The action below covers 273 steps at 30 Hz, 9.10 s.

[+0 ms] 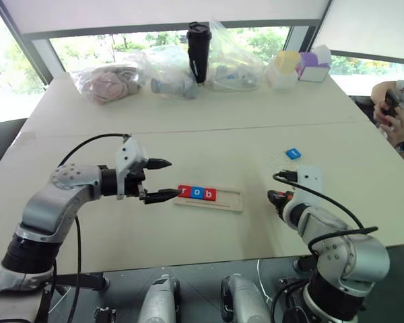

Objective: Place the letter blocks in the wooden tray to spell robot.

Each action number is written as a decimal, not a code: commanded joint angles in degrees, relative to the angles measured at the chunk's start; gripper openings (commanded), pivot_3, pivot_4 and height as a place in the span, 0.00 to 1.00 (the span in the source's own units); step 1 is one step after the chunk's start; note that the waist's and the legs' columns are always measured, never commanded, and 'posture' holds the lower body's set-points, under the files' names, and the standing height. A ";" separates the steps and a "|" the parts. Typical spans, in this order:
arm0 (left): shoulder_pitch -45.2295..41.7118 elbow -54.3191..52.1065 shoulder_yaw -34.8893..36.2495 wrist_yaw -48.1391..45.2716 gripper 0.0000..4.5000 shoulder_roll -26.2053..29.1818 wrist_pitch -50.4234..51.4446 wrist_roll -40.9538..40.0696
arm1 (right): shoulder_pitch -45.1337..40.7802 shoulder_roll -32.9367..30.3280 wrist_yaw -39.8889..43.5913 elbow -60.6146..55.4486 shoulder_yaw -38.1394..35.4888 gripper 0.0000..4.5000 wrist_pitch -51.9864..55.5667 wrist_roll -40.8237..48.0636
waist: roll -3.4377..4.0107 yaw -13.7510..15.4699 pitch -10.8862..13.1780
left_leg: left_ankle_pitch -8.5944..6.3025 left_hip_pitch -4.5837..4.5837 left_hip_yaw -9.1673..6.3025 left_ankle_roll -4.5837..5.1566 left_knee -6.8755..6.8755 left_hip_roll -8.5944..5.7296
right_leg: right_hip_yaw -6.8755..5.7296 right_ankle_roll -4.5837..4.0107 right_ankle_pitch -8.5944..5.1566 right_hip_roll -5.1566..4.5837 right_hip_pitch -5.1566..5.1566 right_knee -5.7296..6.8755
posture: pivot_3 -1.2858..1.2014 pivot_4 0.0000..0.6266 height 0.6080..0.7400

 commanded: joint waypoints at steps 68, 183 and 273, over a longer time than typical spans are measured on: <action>1.07 -0.53 -2.48 -6.04 1.00 3.14 -5.32 5.81 | -14.52 -39.93 60.19 39.54 29.03 0.26 -65.15 2.88 | -0.08 0.31 0.13 | -0.04 0.47 0.13 0.04 0.03 -0.06 | 0.08 0.03 -0.04 -0.05 0.46 -0.04 | 0.52 0.24 1.00; 5.35 -1.88 -2.42 0.31 1.00 0.90 -6.14 7.92 | -17.18 -38.51 63.01 40.06 34.81 0.34 -61.32 0.28 | -0.08 0.18 0.13 | -0.05 0.47 0.07 0.03 0.00 -0.01 | 0.07 0.02 -0.05 -0.02 0.39 -0.03 | 0.52 0.24 1.00; 2.39 -7.04 1.55 3.30 1.00 0.13 1.17 1.04 | -24.70 -33.73 25.68 75.91 6.26 0.38 -64.01 1.03 | -0.07 0.20 0.14 | -0.03 0.57 0.21 0.05 -0.11 -0.06 | 0.13 0.07 -0.04 0.02 0.52 -0.03 | 0.52 0.24 1.00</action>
